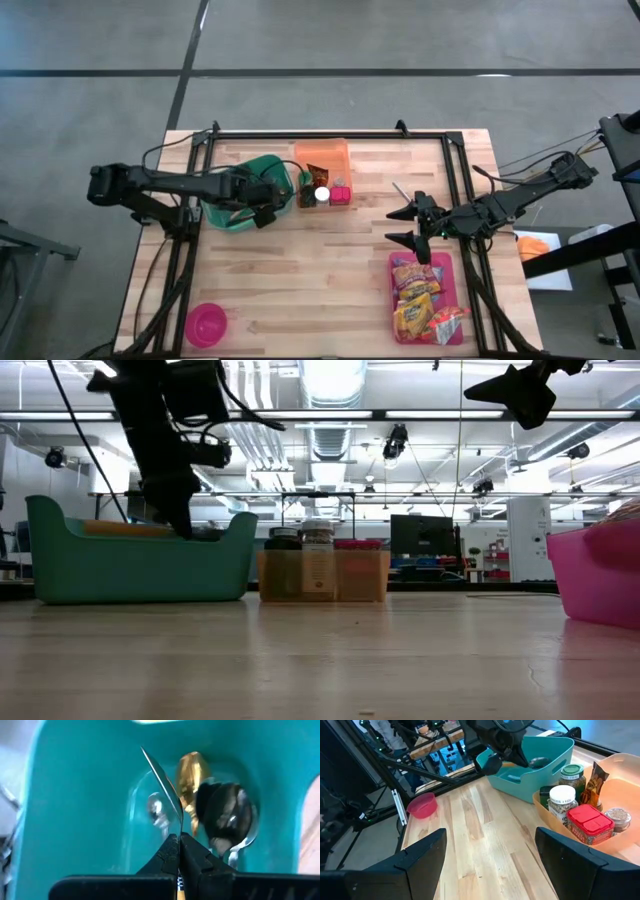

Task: Pick & Place Food Item
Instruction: Put the yellow spoon into the green bin

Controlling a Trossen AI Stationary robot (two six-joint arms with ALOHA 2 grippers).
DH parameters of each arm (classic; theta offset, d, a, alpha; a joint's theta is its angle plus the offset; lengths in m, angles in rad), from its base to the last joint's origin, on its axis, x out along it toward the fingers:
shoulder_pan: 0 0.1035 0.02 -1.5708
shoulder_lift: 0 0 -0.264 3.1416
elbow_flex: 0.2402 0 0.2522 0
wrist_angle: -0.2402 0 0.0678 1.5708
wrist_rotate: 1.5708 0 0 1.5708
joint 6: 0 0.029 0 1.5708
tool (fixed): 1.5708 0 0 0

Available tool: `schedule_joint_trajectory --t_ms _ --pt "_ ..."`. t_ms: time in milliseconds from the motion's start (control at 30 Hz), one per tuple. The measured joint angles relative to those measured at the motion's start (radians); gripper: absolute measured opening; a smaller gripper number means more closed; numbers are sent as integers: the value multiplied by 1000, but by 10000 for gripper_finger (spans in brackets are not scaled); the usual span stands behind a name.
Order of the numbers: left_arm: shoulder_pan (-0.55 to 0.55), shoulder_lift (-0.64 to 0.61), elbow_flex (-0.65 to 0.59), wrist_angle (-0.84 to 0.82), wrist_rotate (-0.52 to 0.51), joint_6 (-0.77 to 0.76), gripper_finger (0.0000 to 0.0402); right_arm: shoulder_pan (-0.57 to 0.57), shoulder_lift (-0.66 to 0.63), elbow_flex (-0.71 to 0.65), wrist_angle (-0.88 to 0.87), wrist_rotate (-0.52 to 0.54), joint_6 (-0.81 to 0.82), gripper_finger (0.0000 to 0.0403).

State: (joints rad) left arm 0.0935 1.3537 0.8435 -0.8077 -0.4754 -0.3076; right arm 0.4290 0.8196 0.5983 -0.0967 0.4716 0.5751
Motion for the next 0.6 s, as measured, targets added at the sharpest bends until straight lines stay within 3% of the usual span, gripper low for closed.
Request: schedule_joint_trajectory --t_ms 400,600 --pt "93 0 -137 219 140 24 0 0 0 0 0 0 0 299" --pt "112 0 -206 325 158 25 0 0 0 0 0 0 0 299"
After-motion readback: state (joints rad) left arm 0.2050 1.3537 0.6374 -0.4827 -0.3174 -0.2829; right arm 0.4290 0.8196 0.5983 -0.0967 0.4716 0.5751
